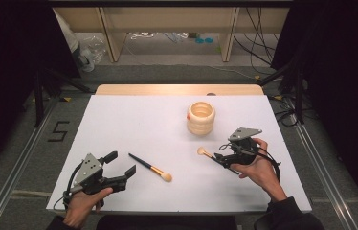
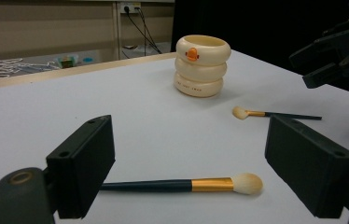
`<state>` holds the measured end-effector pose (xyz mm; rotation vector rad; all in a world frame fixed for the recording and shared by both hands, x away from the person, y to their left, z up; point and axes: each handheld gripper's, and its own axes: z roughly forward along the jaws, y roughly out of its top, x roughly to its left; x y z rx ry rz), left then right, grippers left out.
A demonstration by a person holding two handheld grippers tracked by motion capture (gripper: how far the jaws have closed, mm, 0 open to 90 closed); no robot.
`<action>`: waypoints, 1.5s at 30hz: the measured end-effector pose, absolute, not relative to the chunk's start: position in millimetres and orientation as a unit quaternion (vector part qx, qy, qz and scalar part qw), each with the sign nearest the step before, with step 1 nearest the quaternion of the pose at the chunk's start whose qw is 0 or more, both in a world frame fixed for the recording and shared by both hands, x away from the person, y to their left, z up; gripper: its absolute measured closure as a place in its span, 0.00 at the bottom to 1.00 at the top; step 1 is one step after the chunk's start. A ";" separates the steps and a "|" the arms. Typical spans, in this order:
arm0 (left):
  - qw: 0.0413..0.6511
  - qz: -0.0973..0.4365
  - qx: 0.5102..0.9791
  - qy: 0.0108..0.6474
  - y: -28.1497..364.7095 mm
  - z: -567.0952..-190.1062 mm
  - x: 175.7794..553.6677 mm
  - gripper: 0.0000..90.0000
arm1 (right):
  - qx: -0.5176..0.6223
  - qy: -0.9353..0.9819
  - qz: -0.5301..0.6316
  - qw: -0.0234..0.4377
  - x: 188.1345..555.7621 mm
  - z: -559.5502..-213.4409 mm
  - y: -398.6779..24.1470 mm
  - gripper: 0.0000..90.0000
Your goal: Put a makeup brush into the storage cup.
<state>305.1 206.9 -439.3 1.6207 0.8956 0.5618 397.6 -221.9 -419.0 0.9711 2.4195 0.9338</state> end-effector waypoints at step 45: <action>0.564 0.238 0.689 0.387 208.0 -439.6 305.0 0.17 | 0.291 0.942 0.150 0.075 442.0 -454.1 -191.4 0.68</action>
